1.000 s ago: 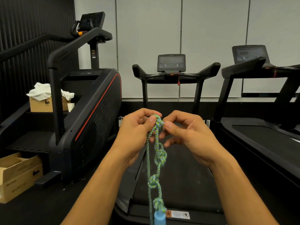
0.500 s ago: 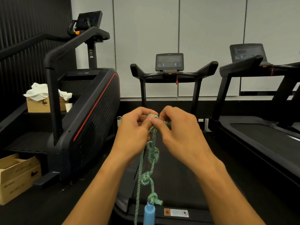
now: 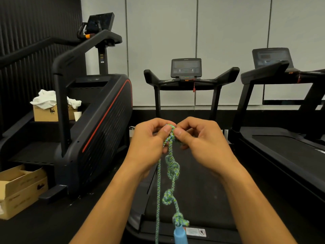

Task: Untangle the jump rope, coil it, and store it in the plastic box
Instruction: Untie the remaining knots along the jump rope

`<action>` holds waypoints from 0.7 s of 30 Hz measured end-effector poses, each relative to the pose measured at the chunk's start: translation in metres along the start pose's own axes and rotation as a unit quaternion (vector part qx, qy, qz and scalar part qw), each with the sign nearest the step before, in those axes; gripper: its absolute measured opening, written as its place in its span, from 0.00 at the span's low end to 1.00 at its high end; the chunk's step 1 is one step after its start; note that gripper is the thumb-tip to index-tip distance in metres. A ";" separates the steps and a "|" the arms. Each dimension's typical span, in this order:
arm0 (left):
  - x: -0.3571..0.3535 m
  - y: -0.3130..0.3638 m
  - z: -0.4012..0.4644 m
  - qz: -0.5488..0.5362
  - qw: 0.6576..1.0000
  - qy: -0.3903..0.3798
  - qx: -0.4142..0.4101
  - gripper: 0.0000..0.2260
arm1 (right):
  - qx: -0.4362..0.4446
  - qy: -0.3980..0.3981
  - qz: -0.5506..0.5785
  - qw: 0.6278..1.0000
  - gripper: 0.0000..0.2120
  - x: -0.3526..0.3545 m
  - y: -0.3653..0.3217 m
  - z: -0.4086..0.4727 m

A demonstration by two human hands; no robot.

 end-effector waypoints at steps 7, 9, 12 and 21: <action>0.001 -0.004 0.001 -0.011 1.000 0.000 0.014 0.10 | -0.015 -0.033 0.073 0.997 0.07 -0.004 0.002 0.000; 0.002 -0.005 0.002 -0.015 1.000 -0.002 0.020 0.11 | -0.015 -0.042 0.084 0.995 0.08 -0.006 0.003 0.000; 0.002 -0.005 0.002 -0.021 1.000 0.000 0.021 0.11 | -0.007 -0.043 0.093 0.995 0.09 -0.009 0.002 -0.001; 0.007 -0.005 0.001 -0.042 0.999 0.007 0.027 0.12 | -0.001 -0.027 0.100 0.995 0.06 -0.016 0.001 -0.002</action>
Point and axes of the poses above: each hand's wrist, its own z-axis towards the middle knuckle, its own x-axis out of the back of the hand, y = z × x, the point moved 8 cm from there along z, towards the middle knuckle, and after that the axes turned 3 degrees about z, right-handed, at the moved point
